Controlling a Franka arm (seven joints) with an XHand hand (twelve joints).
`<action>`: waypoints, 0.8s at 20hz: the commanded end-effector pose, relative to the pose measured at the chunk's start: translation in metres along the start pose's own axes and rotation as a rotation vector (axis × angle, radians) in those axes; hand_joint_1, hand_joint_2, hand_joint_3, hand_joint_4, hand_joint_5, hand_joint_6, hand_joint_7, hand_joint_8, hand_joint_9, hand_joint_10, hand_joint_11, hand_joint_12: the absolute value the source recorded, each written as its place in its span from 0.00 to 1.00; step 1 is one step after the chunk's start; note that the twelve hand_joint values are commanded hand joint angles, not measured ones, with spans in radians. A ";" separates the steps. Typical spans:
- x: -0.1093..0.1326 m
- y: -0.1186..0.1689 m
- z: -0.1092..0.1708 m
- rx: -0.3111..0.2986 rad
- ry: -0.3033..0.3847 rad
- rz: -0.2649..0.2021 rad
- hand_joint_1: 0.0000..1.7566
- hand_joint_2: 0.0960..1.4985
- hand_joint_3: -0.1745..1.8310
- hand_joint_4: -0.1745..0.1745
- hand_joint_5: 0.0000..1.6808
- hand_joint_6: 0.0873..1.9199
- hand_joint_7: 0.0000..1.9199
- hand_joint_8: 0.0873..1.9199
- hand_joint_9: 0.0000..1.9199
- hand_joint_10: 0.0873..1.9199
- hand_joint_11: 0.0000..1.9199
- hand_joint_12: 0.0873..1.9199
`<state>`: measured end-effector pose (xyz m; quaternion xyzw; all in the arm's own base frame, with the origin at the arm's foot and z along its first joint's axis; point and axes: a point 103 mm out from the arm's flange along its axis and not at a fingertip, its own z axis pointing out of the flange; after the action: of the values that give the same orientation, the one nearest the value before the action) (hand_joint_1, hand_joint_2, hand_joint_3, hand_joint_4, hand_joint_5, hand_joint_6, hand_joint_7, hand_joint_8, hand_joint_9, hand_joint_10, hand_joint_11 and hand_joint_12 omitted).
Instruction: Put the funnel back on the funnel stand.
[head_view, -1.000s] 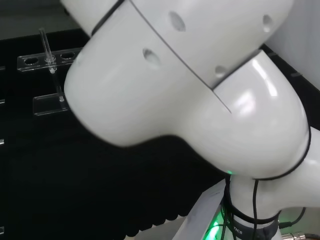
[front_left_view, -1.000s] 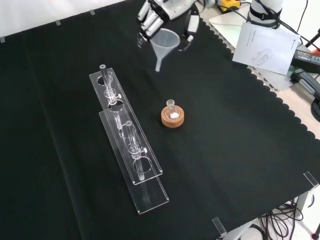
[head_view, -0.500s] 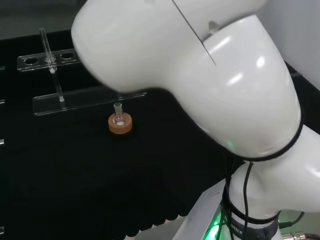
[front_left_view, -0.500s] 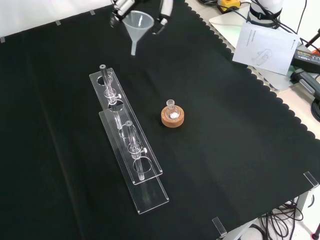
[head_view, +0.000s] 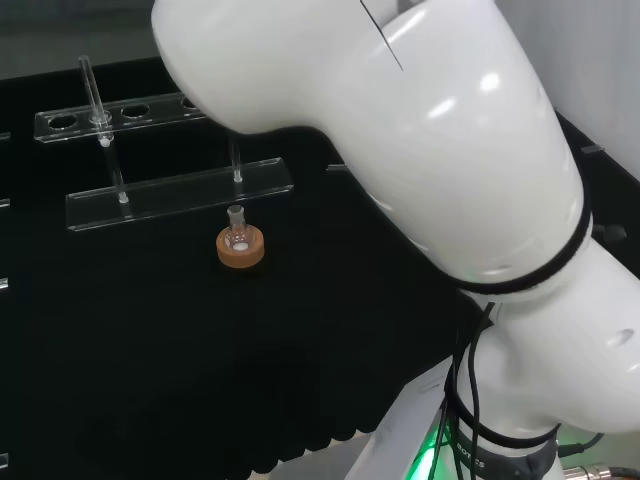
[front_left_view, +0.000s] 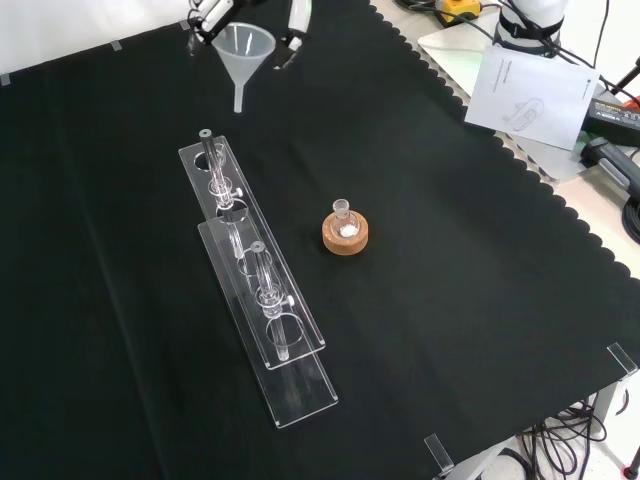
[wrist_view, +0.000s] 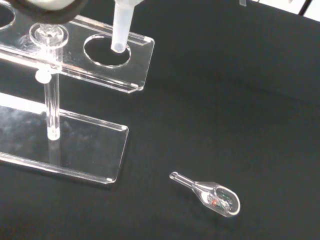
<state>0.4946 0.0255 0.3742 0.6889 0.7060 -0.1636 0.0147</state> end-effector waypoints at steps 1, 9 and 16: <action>0.007 0.039 0.001 -0.012 0.021 -0.050 0.44 0.50 0.34 0.38 0.33 0.01 0.32 0.32 0.53 0.18 0.35 0.62; 0.007 0.066 0.012 0.008 0.027 -0.064 0.45 0.50 0.34 0.38 0.33 0.01 0.32 0.32 0.53 0.18 0.35 0.62; 0.006 0.083 0.023 0.030 0.026 -0.068 0.45 0.50 0.34 0.38 0.33 0.01 0.32 0.32 0.53 0.18 0.35 0.62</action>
<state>0.5588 0.0228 0.3428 0.6724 0.7220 -0.1629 -0.0039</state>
